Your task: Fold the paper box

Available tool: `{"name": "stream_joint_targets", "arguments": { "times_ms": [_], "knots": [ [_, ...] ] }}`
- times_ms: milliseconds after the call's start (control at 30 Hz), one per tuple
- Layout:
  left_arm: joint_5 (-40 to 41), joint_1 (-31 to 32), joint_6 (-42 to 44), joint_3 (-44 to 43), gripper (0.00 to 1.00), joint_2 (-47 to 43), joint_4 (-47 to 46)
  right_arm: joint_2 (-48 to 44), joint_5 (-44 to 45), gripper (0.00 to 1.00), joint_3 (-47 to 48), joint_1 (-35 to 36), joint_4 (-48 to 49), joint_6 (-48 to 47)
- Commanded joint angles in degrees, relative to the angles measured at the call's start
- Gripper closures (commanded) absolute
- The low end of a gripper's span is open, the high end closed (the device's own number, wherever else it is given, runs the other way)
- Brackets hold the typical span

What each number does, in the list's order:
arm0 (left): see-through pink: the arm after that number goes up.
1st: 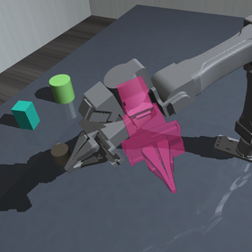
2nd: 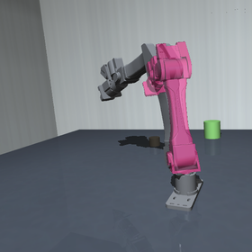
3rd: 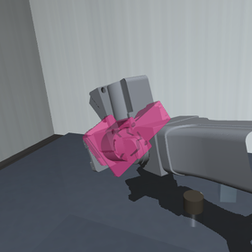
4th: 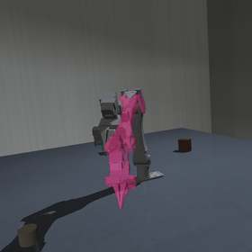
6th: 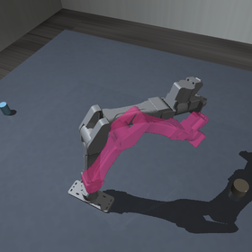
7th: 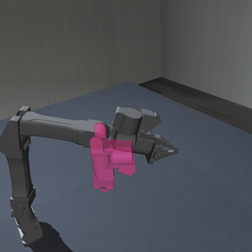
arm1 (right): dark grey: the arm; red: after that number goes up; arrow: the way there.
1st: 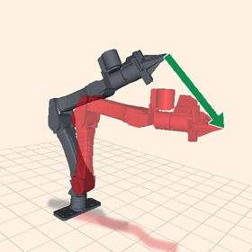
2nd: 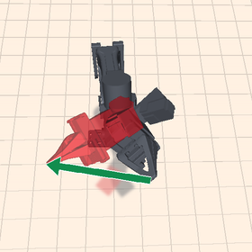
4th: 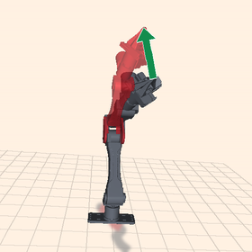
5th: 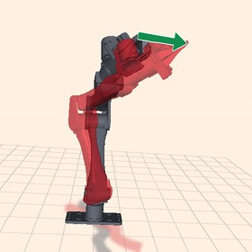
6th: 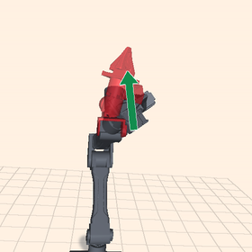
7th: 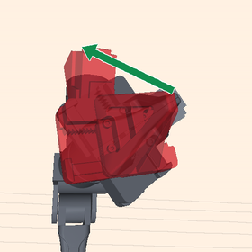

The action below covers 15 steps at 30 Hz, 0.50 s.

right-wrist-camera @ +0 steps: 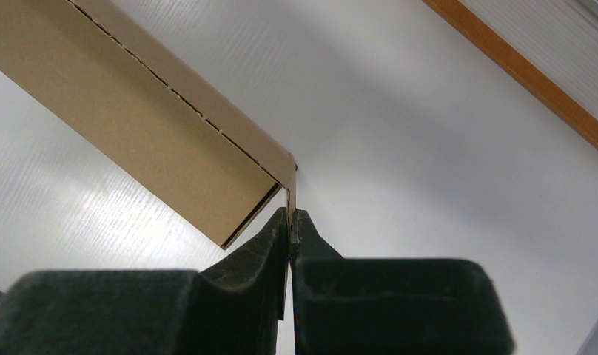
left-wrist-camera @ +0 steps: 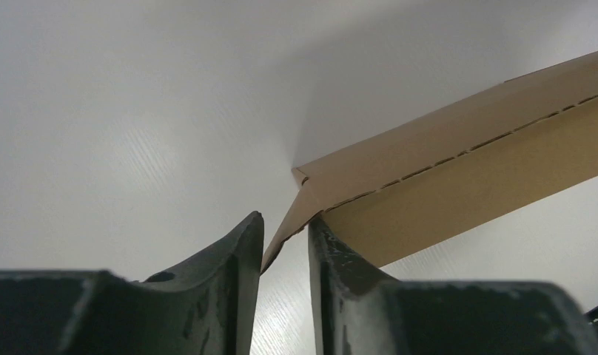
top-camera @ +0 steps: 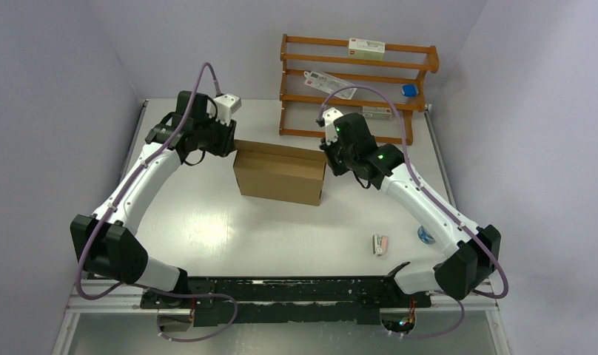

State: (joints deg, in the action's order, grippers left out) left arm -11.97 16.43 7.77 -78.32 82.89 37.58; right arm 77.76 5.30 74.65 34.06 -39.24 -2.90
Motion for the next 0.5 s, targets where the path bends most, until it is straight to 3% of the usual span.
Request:
{"name": "stream_joint_targets", "arguments": {
  "times_ms": [0, 233, 467],
  "knots": [
    [-3.9, -0.4, 1.4, -1.4, 0.69, -0.1, 0.3, 0.4, -1.1, 0.94, -0.1, -0.4, 1.3, -0.3],
    [-6.8, -0.4, -0.2, -1.0, 0.82, -1.1, 0.6, 1.2, -1.3, 1.00, 1.0, -0.3, 1.0, 2.3],
    [-10.3, -0.2, -6.3, 0.0, 0.88, -2.8, -0.8, 2.3, -2.6, 1.00, 2.3, -0.4, 1.4, 9.1]
  ]
}}
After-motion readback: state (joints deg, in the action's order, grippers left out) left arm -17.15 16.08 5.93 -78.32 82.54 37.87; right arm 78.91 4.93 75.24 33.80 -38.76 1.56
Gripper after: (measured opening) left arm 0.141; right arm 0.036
